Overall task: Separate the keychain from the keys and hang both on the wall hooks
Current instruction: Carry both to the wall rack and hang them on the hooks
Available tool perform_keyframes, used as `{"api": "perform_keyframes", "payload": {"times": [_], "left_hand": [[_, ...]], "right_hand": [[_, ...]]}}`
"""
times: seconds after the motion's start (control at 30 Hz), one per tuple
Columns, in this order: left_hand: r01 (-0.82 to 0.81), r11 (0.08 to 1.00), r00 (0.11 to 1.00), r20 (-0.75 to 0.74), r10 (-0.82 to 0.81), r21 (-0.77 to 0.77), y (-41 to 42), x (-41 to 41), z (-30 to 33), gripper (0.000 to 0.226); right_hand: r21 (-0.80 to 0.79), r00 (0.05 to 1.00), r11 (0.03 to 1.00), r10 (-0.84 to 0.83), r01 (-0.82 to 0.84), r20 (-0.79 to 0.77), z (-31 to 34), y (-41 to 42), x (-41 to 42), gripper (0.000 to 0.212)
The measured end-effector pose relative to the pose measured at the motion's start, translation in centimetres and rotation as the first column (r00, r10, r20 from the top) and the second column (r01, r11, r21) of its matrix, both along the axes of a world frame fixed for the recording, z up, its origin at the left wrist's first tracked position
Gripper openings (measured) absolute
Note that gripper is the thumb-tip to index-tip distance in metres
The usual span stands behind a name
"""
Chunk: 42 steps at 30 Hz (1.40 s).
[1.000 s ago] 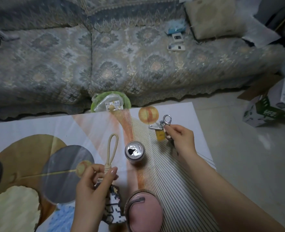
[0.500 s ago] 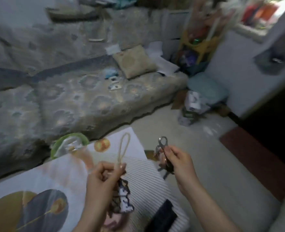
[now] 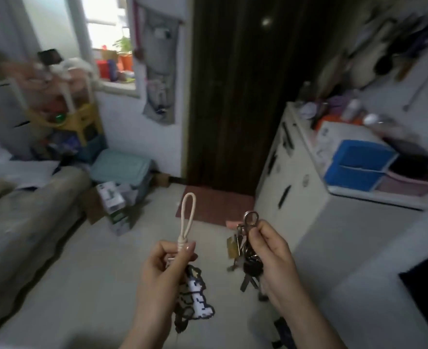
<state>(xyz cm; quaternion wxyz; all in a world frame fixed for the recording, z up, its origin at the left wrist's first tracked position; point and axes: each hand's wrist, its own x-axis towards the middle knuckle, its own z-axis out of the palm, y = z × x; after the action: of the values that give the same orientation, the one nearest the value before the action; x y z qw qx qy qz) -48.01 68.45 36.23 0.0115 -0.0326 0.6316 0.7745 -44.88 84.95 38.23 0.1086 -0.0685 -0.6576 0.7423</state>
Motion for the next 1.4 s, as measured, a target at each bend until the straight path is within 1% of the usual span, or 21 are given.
{"api": "perform_keyframes", "payload": {"times": [0.03, 0.07, 0.13, 0.27, 0.33, 0.4, 0.47, 0.5, 0.6, 0.67, 0.77, 0.83, 0.9, 0.97, 1.03, 1.07, 1.1, 1.17, 1.23, 1.3, 1.4], "left_hand": [[0.037, 0.999, 0.999, -0.013, -0.037, 0.013, 2.2, -0.9, 0.5, 0.04], [0.07, 0.997, 0.997, -0.021, -0.069, 0.031, 4.3, -1.9, 0.8, 0.043], [0.116, 0.993, 0.993, -0.028, -0.115, 0.037, 8.3, -4.0, 1.5, 0.044], [0.187, 0.981, 0.98, -0.071, -0.184, 0.039, 15.2, -8.5, 2.4, 0.031], [0.219, 0.974, 0.974, -0.069, -0.215, 0.059, 18.3, -10.8, 2.6, 0.027], [0.232, 0.97, 0.97, -0.091, -0.225, 0.07, 20.7, -12.6, 3.1, 0.027], [0.294, 0.953, 0.951, -0.127, -0.283, 0.076, 24.5, -16.2, 3.1, 0.03], [0.3, 0.952, 0.948, -0.13, -0.29, 0.061, 24.9, -16.6, 3.4, 0.03], [0.371, 0.928, 0.922, -0.139, -0.362, 0.042, 28.4, -21.2, 4.1, 0.02], [0.418, 0.908, 0.9, -0.146, -0.41, 0.03, 30.7, -25.0, 4.7, 0.02], [0.521, 0.852, 0.845, -0.177, -0.504, 0.058, 33.9, -30.6, 6.5, 0.034], [0.576, 0.816, 0.803, -0.217, -0.555, 0.044, 36.0, -34.4, 8.1, 0.039], [0.634, 0.773, 0.752, -0.253, -0.609, 0.026, 38.2, -38.0, 10.5, 0.039], [0.693, 0.721, 0.695, -0.284, -0.661, 0.02, 40.7, -41.1, 12.8, 0.032], [0.745, 0.667, 0.637, -0.327, -0.698, 0.028, 43.5, -43.7, 14.9, 0.021], [0.765, 0.644, 0.604, -0.362, -0.71, 0.012, 44.9, -44.7, 15.9, 0.019], [0.781, 0.624, 0.57, -0.398, -0.719, -0.009, 46.3, -45.6, 16.9, 0.023], [0.806, 0.591, 0.512, -0.452, -0.731, -0.042, 49.1, -46.9, 18.8, 0.035], [0.82, 0.568, 0.465, -0.5, -0.731, -0.067, 52.0, -48.0, 20.5, 0.037], [0.836, 0.544, 0.423, -0.549, -0.721, -0.069, 55.2, -49.1, 21.7, 0.035], [0.866, 0.49, 0.35, -0.584, -0.733, -0.095, 60.5, -51.0, 22.6, 0.03]], "right_hand": [[-0.022, 0.999, 0.999, -0.05, 0.049, -0.007, 0.5, 2.0, -0.3, 0.034], [-0.041, 0.996, 0.995, -0.089, 0.088, -0.016, 0.9, 4.0, -0.8, 0.033], [-0.076, 0.989, 0.986, -0.148, 0.146, -0.029, 1.7, 7.9, -1.9, 0.024], [-0.047, 0.96, 0.963, -0.269, 0.266, -0.075, 3.4, 15.1, -4.6, 0.023], [-0.036, 0.937, 0.941, -0.34, 0.338, -0.08, 4.2, 18.2, -6.0, 0.024], [-0.044, 0.909, 0.914, -0.406, 0.403, -0.097, 4.9, 20.6, -7.4, 0.028], [-0.037, 0.86, 0.87, -0.491, 0.491, -0.137, 5.2, 24.7, -9.7, 0.037], [-0.025, 0.85, 0.861, -0.506, 0.508, -0.147, 5.7, 25.0, -9.8, 0.037], [-0.087, 0.778, 0.804, -0.592, 0.588, -0.212, 6.8, 28.1, -12.6, 0.026], [-0.116, 0.732, 0.765, -0.641, 0.633, -0.231, 7.6, 29.9, -15.0, 0.025], [-0.062, 0.619, 0.663, -0.725, 0.746, -0.303, 9.3, 32.2, -18.5, 0.035], [-0.012, 0.547, 0.586, -0.763, 0.81, -0.344, 11.1, 33.3, -21.0, 0.036], [0.0, 0.476, 0.514, -0.794, 0.858, -0.379, 13.3, 34.3, -23.2, 0.032], [-0.009, 0.417, 0.462, -0.809, 0.887, -0.413, 15.4, 35.4, -25.3, 0.029], [0.011, 0.379, 0.416, -0.818, 0.909, -0.432, 17.4, 36.9, -27.3, 0.029], [0.019, 0.364, 0.398, -0.82, 0.917, -0.441, 18.3, 37.7, -28.3, 0.029], [0.027, 0.347, 0.377, -0.821, 0.926, -0.453, 19.3, 38.6, -29.2, 0.029], [0.062, 0.288, 0.296, -0.824, 0.953, -0.489, 21.2, 40.8, -31.0, 0.027], [0.119, 0.237, 0.205, -0.815, 0.971, -0.529, 23.1, 43.2, -32.5, 0.026], [0.155, 0.22, 0.16, -0.805, 0.975, -0.551, 24.7, 46.0, -33.9, 0.027], [0.202, 0.22, 0.127, -0.806, 0.971, -0.549, 26.8, 50.0, -36.1, 0.03]]}}
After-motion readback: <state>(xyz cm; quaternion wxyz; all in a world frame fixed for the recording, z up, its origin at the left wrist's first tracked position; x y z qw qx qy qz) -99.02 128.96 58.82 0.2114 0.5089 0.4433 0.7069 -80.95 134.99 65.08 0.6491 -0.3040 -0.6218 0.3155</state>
